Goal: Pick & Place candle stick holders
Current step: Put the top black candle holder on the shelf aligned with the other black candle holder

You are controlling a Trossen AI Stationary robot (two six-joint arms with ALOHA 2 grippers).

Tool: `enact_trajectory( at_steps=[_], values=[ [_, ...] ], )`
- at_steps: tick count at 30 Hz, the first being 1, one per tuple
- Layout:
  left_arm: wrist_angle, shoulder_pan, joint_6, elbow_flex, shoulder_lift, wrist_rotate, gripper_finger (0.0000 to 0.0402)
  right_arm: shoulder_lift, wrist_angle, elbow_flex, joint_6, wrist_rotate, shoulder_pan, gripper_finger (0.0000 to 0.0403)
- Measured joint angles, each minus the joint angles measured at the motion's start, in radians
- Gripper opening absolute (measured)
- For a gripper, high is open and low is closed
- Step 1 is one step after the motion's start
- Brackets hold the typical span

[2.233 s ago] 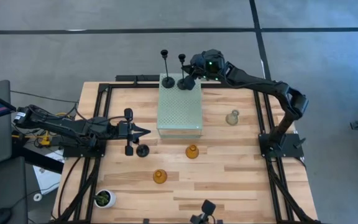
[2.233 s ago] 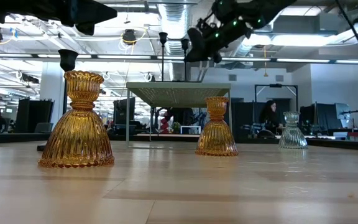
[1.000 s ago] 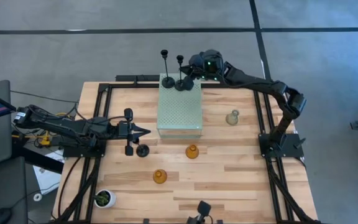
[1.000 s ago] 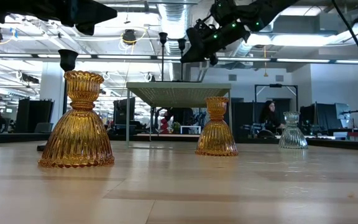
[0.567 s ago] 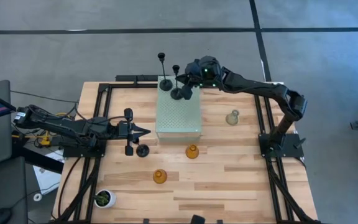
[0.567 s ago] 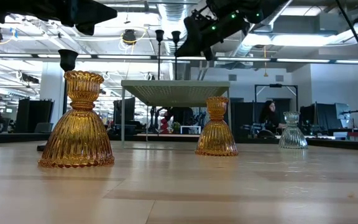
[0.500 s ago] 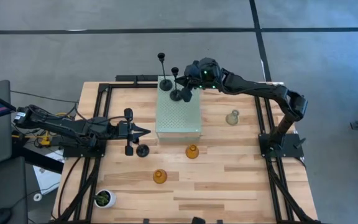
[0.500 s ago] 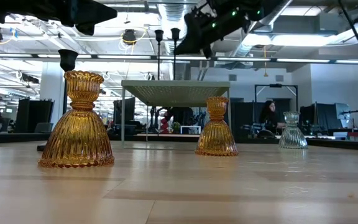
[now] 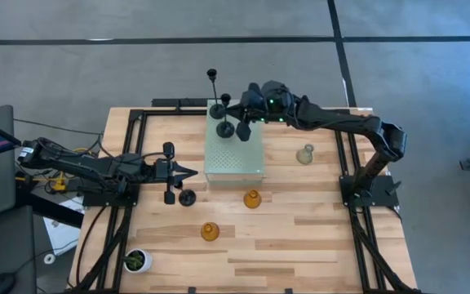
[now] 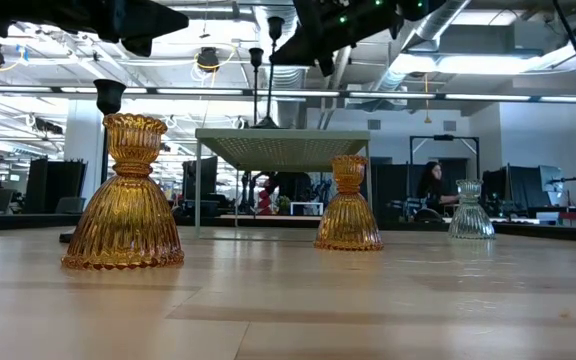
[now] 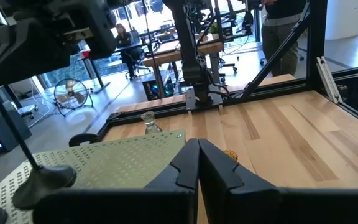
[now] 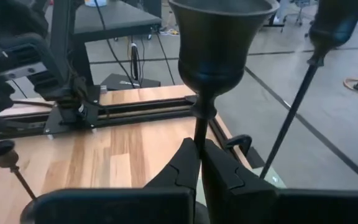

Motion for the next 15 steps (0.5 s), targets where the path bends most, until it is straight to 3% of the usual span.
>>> enact_trajectory(
  at_steps=[15],
  values=[
    [0.001,0.0,0.0,0.0,0.0,0.0,0.0006,-0.001,0.01,0.0,0.007,-0.047,0.011,0.0]
  ],
)
